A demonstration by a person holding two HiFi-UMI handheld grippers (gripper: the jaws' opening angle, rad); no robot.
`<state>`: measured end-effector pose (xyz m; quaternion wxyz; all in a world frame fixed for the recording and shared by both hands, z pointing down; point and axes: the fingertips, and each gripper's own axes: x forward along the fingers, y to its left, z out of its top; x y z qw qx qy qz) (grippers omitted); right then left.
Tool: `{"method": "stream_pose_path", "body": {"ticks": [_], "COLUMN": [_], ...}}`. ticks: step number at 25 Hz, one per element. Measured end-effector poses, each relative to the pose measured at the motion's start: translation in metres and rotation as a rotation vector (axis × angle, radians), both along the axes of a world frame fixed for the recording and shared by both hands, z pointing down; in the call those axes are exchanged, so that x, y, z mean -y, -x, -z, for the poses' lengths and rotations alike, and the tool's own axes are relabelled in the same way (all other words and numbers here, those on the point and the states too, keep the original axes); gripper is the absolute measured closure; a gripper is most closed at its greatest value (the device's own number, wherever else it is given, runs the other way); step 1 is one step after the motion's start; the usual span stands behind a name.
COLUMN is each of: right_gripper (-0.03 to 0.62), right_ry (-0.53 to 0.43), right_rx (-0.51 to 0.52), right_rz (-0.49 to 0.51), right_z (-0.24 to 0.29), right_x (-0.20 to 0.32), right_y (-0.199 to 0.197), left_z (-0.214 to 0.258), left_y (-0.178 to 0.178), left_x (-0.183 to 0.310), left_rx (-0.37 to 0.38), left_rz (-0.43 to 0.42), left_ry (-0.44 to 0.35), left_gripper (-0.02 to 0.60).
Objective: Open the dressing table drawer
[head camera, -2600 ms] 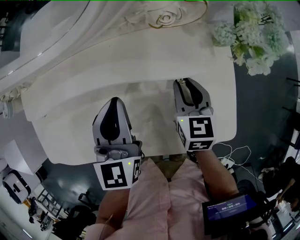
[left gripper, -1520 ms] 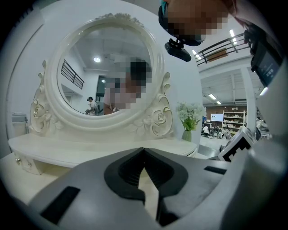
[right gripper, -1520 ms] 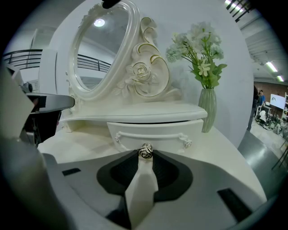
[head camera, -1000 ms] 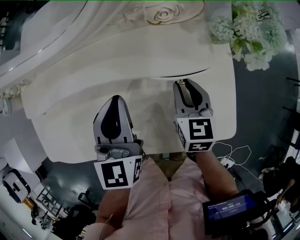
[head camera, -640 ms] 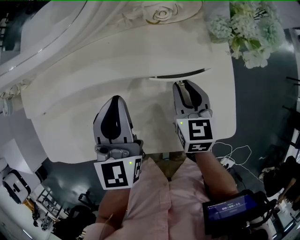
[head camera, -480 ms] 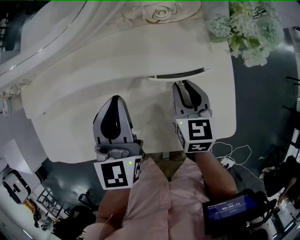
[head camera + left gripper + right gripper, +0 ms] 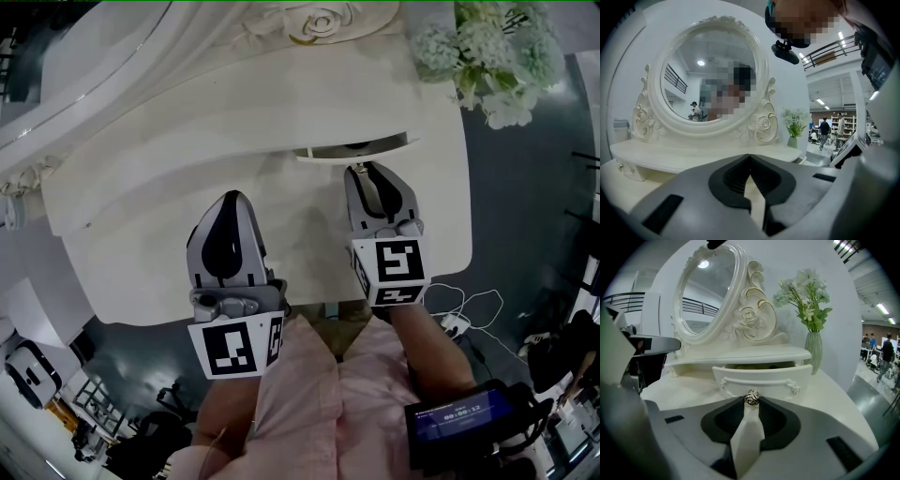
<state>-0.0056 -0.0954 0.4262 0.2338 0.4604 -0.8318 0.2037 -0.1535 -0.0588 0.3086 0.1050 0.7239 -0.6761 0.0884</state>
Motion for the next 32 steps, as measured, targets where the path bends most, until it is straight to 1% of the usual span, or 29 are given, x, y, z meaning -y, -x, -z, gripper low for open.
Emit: {"method": "stream_pose_path", "body": {"ticks": [32], "right_gripper": [0.485], "right_ry": [0.001], "right_rx": [0.009], "right_rz": [0.011], "right_z": [0.001], "right_x": [-0.015], "right_y": [-0.005], "left_z": [0.003], "left_y": [-0.008], "left_x": [-0.008], "left_rx": [0.005], "left_rz": [0.001], "left_ry": [-0.004], "left_gripper": [0.560]}}
